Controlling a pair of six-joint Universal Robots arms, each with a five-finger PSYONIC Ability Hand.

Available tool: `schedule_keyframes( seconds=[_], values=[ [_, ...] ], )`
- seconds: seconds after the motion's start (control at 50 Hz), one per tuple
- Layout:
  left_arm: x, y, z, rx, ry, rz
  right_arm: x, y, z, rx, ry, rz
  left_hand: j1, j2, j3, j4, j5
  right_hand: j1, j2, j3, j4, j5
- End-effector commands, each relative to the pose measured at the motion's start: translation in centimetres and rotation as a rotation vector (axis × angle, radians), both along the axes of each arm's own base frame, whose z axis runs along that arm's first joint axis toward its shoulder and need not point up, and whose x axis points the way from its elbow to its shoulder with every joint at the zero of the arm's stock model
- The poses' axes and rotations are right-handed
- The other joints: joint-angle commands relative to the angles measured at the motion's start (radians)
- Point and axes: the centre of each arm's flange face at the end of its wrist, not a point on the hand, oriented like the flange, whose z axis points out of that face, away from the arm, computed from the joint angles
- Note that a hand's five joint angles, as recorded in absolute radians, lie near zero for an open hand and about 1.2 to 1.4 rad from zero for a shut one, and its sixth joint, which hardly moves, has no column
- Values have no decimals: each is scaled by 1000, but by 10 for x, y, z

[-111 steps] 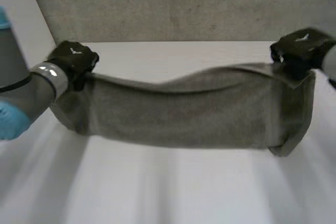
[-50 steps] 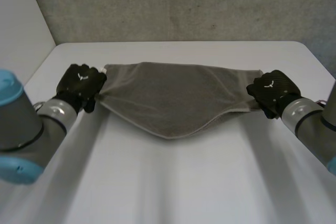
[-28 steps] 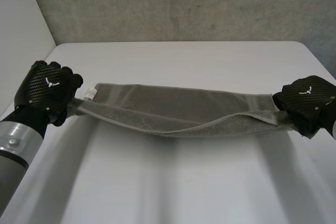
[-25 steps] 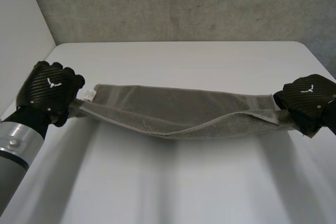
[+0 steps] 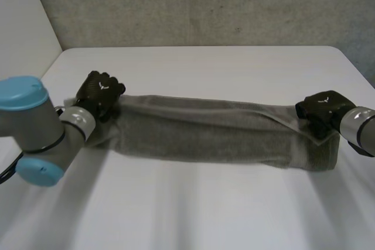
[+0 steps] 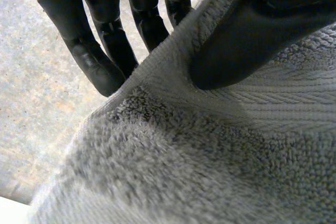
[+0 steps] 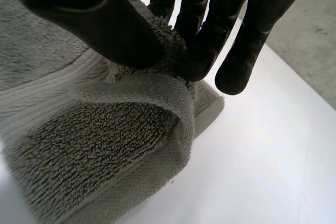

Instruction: Fold the towel.

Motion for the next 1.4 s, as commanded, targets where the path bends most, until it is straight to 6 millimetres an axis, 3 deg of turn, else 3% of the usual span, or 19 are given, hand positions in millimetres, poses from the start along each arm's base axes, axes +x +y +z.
schedule_keyframes(
  seconds=[0.02, 0.26, 0.3, 0.32, 0.36, 0.38, 0.4, 0.46, 0.54, 0.64, 0.7, 0.74, 0.86, 1.14, 1.2, 1.28, 1.4],
  values=[
    [-17, -37, -12, -42, 13, -2, 9, -28, -10, -102, -66, -44, -55, -130, -157, -132, -267, 73, 113, 55, 54, 58],
    [-33, -60, -36, -24, 7, 26, 19, -53, -32, -149, -49, -63, -95, -170, -198, -172, -308, 73, 113, 55, 54, 58],
    [-36, -60, -44, 5, -4, 22, 19, -56, -38, -142, -36, -73, -410, -485, -513, -487, -623, 10, 50, -8, -9, -5],
    [-36, -60, -44, 5, -4, 22, 19, -56, -38, -142, -35, -73, -412, -487, -515, -489, -625, 10, 49, -9, -9, -6],
    [-39, -56, -49, 34, -20, 13, 20, -55, -42, -131, -25, -92, -921, -996, -1024, -998, -1134, -884, -844, -902, -903, -899],
    [-39, -56, -49, 34, -21, 13, 20, -55, -42, -131, -25, -92, -923, -998, -1026, -1000, -1136, -889, -849, -907, -908, -904],
    [-41, -54, -49, 41, -24, 10, 20, -55, -42, -134, -18, -105, -1071, -1146, -1174, -1149, -1284, -1149, -1109, -1167, -1168, -1164],
    [-47, -50, -43, 35, -19, -2, 19, -54, -39, -142, -9, -125, -1254, -1329, -1357, -1331, -1467, -1149, -1109, -1167, -1168, -1164],
    [-48, -49, -29, 13, -5, 8, 18, -54, -35, -157, -15, -138, -1264, -1339, -1366, -1341, -1477, -1149, -1109, -1167, -1168, -1164],
    [-46, -45, 12, -43, 49, 21, 15, -45, 10, -283, -47, -145, -1252, -1327, -1355, -1329, -1465, -1149, -1109, -1167, -1168, -1164],
    [-45, -42, 22, -47, 74, 23, 14, -42, 20, -318, -53, -146, -1249, -1324, -1352, -1326, -1462, -1149, -1109, -1167, -1168, -1164],
    [-41, -37, 39, -49, 121, 27, 11, -34, 38, -371, -66, -146, -1237, -1312, -1340, -1315, -1450, -1149, -1109, -1167, -1168, -1164],
    [-31, -22, 50, -18, 161, 35, 9, -20, 56, -392, -65, -138, -1220, -1295, -1322, -1297, -1433, -1149, -1109, -1167, -1168, -1164],
    [-10, 31, 43, 92, 131, -2, 18, 27, 41, 30, -67, 13, -1220, -1295, -1322, -1297, -1433, -974, -934, -992, -993, -989],
    [-8, 35, 42, 103, 132, -9, 17, 29, 38, 57, -64, 19, -1217, -1292, -1319, -1294, -1430, -974, -934, -992, -993, -989],
    [-3, 49, 39, 127, 127, -20, 14, 32, 19, 114, -67, 10, -1220, -1295, -1322, -1297, -1433, -977, -937, -995, -996, -992],
    [0, 60, 32, 145, 136, -19, 7, 29, -8, 25, -64, -4, -1220, -1295, -1322, -1297, -1433, -939, -899, -957, -958, -954]
  ],
)
